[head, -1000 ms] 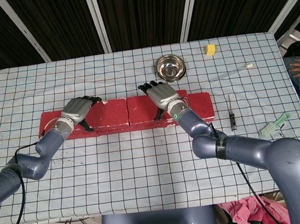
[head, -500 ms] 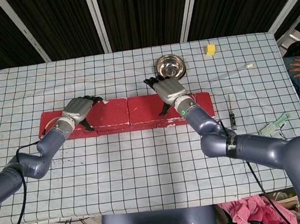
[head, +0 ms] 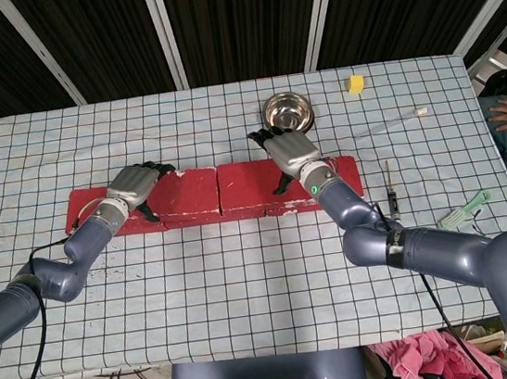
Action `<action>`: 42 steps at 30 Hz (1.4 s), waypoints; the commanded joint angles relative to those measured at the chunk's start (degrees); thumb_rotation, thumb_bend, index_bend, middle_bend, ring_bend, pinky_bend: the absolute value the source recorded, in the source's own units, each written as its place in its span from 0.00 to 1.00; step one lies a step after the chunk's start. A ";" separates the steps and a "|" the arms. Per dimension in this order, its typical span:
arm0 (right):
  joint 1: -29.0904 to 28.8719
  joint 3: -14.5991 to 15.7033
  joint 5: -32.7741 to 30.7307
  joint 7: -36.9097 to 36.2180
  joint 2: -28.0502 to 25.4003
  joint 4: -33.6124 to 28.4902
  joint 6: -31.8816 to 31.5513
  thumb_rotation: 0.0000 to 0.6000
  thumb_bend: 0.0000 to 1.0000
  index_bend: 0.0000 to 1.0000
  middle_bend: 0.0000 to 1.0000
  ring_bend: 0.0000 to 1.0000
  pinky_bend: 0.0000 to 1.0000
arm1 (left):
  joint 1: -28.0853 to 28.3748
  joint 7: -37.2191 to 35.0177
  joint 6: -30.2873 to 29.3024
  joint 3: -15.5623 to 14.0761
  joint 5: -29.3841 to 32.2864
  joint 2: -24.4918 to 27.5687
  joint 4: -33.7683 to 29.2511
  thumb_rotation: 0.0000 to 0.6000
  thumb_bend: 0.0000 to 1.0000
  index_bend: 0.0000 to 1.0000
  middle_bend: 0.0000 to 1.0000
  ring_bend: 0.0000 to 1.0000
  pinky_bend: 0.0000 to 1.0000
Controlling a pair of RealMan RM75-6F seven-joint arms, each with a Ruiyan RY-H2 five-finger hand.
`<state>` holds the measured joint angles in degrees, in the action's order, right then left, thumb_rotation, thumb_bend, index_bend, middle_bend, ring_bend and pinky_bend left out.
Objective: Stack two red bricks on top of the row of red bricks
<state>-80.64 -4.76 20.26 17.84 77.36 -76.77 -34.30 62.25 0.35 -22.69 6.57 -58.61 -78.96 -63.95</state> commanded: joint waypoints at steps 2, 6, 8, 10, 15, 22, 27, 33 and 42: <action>0.12 0.04 -0.05 0.11 0.12 0.14 0.04 1.00 0.00 0.00 0.04 0.02 0.12 | 0.16 0.30 0.21 -0.20 0.40 0.03 0.08 1.00 0.00 0.12 0.14 0.06 0.16; 0.24 0.00 -0.11 0.17 0.27 0.32 -0.01 1.00 0.00 0.00 0.04 0.02 0.12 | 0.35 0.55 0.33 -0.31 0.77 -0.13 0.09 1.00 0.00 0.11 0.12 0.05 0.15; 0.31 0.03 -0.17 0.29 0.36 0.42 -0.04 1.00 0.00 0.00 0.04 0.02 0.12 | 0.52 0.82 0.56 -0.50 1.23 -0.15 0.17 1.00 0.00 0.11 0.12 0.05 0.15; 0.35 0.01 -0.19 0.36 0.42 0.49 -0.06 1.00 0.00 0.00 0.04 0.02 0.12 | 0.60 0.96 0.56 -0.56 1.70 -0.19 0.19 1.00 0.00 0.11 0.12 0.05 0.15; 0.54 0.05 -0.21 0.53 0.51 0.55 -0.08 1.00 0.00 0.00 0.04 0.02 0.12 | 0.69 1.58 0.27 -0.94 2.74 -0.23 0.18 1.00 0.00 0.11 0.12 0.05 0.15; 0.84 0.01 -0.15 0.65 0.65 0.76 -0.10 1.00 0.00 0.00 0.04 0.02 0.12 | 1.06 2.37 -0.02 -1.21 4.33 0.02 -0.48 1.00 0.00 0.10 0.12 0.05 0.16; 1.05 -0.02 -0.11 0.71 0.66 0.80 -0.08 1.00 0.00 0.00 0.04 0.02 0.12 | 1.35 3.25 -0.42 -1.59 5.59 0.67 -1.43 1.00 0.00 0.10 0.12 0.05 0.17; 1.29 -0.12 -0.09 0.74 0.65 0.83 -0.07 1.00 0.00 0.00 0.04 0.02 0.12 | 1.70 4.35 -0.75 -2.32 7.75 1.43 -2.35 1.00 0.00 0.09 0.11 0.05 0.18; 1.56 -0.20 -0.27 1.15 0.42 0.22 -0.48 1.00 0.00 0.00 0.04 0.02 0.12 | 2.58 6.65 -2.11 -3.81 12.03 2.98 -4.47 1.00 0.00 0.07 0.10 0.02 0.15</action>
<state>-79.09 -4.96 20.01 18.98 77.80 -76.54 -34.76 64.67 6.70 -24.47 2.96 -47.00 -76.28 -68.07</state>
